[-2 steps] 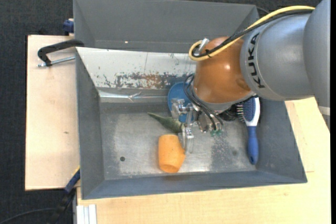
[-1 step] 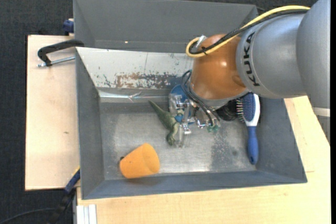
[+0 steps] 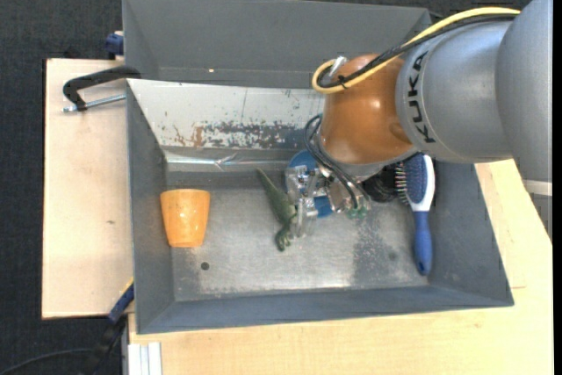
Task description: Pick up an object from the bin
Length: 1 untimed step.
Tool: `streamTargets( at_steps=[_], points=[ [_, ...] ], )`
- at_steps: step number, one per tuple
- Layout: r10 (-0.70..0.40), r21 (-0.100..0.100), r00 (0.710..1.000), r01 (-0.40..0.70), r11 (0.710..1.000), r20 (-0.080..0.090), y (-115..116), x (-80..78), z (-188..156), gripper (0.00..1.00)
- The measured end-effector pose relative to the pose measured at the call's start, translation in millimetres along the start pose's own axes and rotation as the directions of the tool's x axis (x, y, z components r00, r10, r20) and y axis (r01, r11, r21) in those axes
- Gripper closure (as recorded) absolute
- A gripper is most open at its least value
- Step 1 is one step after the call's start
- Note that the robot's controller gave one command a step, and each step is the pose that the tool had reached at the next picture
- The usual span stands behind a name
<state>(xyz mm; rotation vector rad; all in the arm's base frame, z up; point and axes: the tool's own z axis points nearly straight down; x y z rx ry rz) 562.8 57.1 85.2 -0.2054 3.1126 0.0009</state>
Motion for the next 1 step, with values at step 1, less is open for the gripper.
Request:
streamTargets(
  at_steps=[1],
  points=[
    [0.010, -0.002, 1.000, -0.010, 1.000, -0.007, 13.7, -1.4, -120.6, 1.00]
  ],
)
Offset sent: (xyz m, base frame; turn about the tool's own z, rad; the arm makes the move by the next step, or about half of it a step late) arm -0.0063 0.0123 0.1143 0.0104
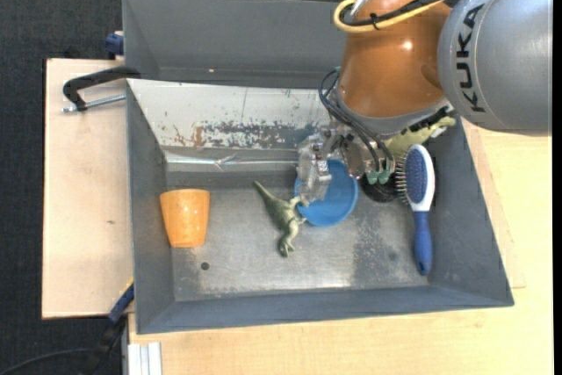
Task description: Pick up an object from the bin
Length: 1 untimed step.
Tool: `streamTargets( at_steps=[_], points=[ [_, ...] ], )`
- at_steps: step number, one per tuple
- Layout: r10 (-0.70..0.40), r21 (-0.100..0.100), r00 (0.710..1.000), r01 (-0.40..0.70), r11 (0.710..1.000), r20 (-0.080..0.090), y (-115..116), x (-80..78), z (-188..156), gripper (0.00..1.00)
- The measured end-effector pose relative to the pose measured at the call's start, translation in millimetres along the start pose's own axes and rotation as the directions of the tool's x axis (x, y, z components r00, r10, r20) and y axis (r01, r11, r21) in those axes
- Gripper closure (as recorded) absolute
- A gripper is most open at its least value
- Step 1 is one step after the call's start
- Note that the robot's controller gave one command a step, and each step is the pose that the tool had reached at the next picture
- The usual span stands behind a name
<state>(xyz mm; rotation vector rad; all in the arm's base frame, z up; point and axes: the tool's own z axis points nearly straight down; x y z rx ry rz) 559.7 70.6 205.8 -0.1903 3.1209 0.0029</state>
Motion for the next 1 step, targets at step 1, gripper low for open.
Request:
streamTargets(
  at_steps=[1],
  points=[
    [0.001, 0.000, 1.000, -0.001, 1.000, -0.010, -0.3, 2.0, 5.0, 0.00]
  ],
)
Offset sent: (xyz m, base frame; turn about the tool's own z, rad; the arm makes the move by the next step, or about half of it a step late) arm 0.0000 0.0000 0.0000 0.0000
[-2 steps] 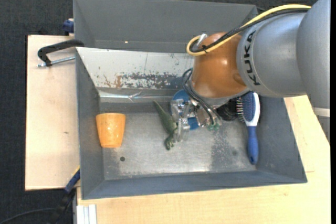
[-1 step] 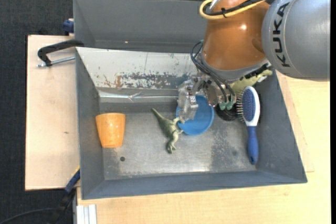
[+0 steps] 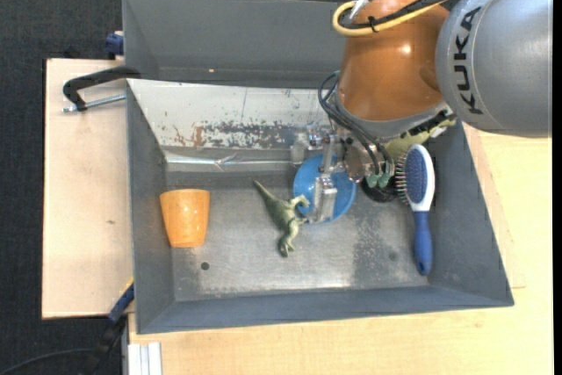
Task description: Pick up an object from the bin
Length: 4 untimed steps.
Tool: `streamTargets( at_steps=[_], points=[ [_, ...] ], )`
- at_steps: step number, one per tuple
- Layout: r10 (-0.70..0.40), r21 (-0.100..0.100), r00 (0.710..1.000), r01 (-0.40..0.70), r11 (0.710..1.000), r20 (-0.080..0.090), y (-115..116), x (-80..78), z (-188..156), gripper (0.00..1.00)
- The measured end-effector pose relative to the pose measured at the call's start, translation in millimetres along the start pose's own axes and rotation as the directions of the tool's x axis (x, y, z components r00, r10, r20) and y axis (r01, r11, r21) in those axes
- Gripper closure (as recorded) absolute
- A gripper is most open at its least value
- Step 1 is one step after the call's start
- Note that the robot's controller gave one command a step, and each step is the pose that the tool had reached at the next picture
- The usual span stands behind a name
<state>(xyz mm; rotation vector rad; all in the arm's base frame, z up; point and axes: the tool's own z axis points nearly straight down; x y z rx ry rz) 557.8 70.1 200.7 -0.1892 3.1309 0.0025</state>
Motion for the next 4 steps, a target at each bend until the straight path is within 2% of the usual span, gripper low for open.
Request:
streamTargets(
  at_steps=[1, 2, 3, 4],
  points=[
    [-0.267, -0.002, 0.964, 0.267, 0.964, -0.008, -6, -12.0, 133, 0.00],
    [-0.266, -0.001, 0.964, 0.266, 0.964, 0.000, -6, -14.3, 129, 1.00],
    [-0.230, 0.001, 0.973, 0.230, 0.973, 0.009, 22, -7.0, 17, 1.00],
    [-0.592, 0.004, 0.806, 0.592, 0.806, 0.005, 4, -21.3, -72, 1.00]
  ],
)
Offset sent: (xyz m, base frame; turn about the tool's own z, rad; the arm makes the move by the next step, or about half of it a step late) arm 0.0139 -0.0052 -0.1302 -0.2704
